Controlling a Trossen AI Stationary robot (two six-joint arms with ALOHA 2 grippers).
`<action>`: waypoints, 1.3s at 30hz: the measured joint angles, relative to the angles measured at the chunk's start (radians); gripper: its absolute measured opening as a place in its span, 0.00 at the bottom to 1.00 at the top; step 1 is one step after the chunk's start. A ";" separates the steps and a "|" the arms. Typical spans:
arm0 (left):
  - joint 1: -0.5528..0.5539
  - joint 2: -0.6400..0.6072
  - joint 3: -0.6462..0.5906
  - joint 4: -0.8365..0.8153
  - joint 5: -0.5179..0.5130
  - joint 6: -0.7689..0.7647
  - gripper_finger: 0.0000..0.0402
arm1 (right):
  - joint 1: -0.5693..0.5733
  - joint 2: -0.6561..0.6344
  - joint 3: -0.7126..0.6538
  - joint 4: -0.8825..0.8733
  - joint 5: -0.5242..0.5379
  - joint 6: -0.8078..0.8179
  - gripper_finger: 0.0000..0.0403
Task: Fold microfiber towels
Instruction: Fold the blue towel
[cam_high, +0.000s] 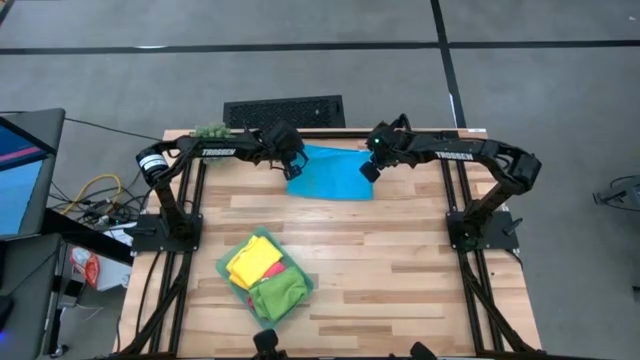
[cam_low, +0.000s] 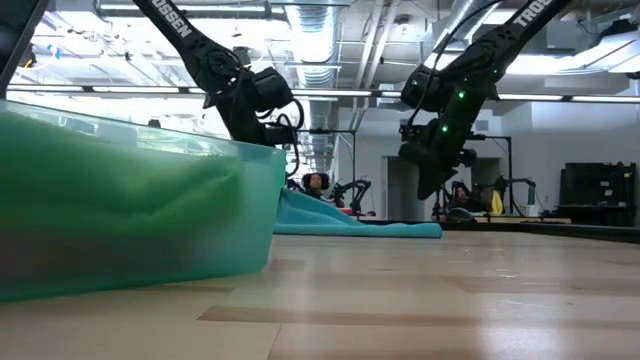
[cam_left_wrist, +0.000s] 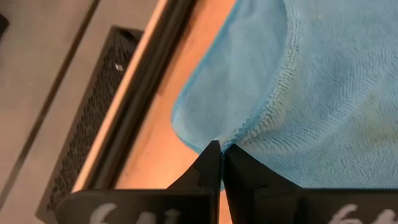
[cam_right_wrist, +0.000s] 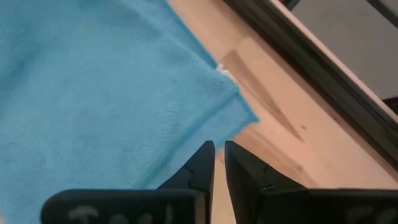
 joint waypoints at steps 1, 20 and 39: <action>0.001 0.000 0.000 0.011 -0.001 0.004 0.00 | -0.005 0.000 0.000 -0.003 0.000 0.000 0.15; 0.005 0.000 0.002 0.014 0.003 0.002 0.00 | -0.226 0.086 0.028 0.075 -0.381 -0.107 0.16; 0.004 0.000 0.002 0.000 0.006 -0.015 0.00 | -0.209 0.254 0.205 -0.018 -0.290 0.061 0.48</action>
